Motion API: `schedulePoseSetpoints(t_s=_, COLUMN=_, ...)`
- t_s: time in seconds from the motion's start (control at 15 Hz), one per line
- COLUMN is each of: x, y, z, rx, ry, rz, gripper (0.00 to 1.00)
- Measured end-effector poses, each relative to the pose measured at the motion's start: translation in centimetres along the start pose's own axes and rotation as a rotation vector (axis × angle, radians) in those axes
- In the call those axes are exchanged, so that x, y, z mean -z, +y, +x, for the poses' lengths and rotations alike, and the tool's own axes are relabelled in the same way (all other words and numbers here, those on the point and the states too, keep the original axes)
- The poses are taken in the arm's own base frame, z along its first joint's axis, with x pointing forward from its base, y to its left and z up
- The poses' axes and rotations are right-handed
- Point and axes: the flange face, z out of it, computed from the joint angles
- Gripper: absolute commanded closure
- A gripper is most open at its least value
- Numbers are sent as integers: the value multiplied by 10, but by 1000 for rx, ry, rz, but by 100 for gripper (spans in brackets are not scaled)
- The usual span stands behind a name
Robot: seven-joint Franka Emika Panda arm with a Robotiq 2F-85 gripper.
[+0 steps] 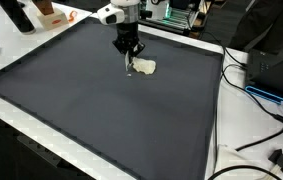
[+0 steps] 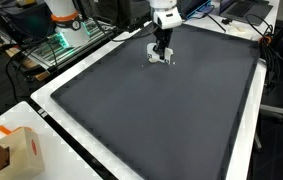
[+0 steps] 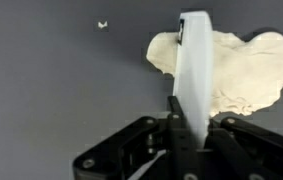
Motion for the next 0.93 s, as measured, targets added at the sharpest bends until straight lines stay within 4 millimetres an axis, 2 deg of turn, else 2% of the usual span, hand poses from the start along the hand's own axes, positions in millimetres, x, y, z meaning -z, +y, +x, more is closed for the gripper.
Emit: schedulePoseSetpoints(t_s=0.93, x=0, y=7, z=-18, rx=-9, ry=-21, rz=38, gripper=99)
